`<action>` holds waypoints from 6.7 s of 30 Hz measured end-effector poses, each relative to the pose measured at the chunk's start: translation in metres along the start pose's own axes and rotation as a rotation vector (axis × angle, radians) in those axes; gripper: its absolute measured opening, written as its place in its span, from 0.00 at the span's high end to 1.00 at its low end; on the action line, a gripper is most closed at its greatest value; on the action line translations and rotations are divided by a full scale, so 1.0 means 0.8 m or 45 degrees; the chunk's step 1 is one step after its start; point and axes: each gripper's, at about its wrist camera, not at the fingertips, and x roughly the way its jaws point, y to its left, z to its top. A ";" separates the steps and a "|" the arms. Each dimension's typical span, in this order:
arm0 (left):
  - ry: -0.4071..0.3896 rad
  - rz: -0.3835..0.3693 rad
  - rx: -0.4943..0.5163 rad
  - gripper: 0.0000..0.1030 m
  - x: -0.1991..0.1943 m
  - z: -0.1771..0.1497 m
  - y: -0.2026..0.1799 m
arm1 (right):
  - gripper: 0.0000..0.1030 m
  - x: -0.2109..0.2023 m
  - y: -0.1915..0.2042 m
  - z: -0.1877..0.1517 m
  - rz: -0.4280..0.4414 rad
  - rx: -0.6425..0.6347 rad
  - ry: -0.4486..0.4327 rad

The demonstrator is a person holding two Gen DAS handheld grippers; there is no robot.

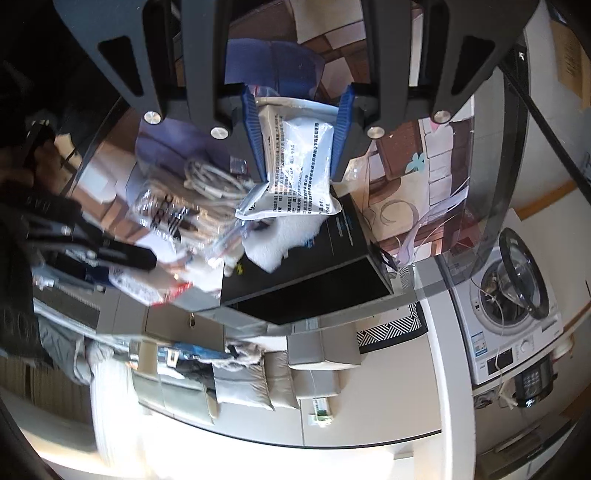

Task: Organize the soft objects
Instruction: 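Carry the packet with the left gripper to the box while the right carries the pouch, then open the left gripper over the box while the right gripper releases the pouch, then withdraw both grippers from the box and move the right gripper to the adidas lace bag, then close the right gripper on the clear adidas lace bag, then grasp the coiled cable bag with the left gripper while the right lifts the lace bag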

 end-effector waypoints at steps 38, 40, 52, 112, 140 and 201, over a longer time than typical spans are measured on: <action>-0.100 0.073 -0.338 0.67 0.088 0.118 0.053 | 0.54 0.155 -0.018 0.122 0.055 0.001 0.213; -0.083 0.067 -0.343 0.67 0.098 0.118 0.055 | 0.54 0.164 -0.020 0.121 0.055 -0.001 0.230; -0.012 0.053 -0.319 0.67 0.134 0.118 0.059 | 0.54 0.207 -0.030 0.116 0.060 -0.055 0.305; -0.139 0.107 -0.220 0.01 0.034 0.049 0.052 | 0.01 0.065 -0.025 0.038 -0.048 -0.010 0.230; -0.046 0.106 -0.194 0.00 0.034 0.009 0.048 | 0.01 0.086 0.009 -0.009 -0.039 -0.172 0.427; 0.235 0.039 -0.078 0.01 0.058 -0.007 0.038 | 0.57 0.066 -0.004 0.006 0.042 -0.118 0.295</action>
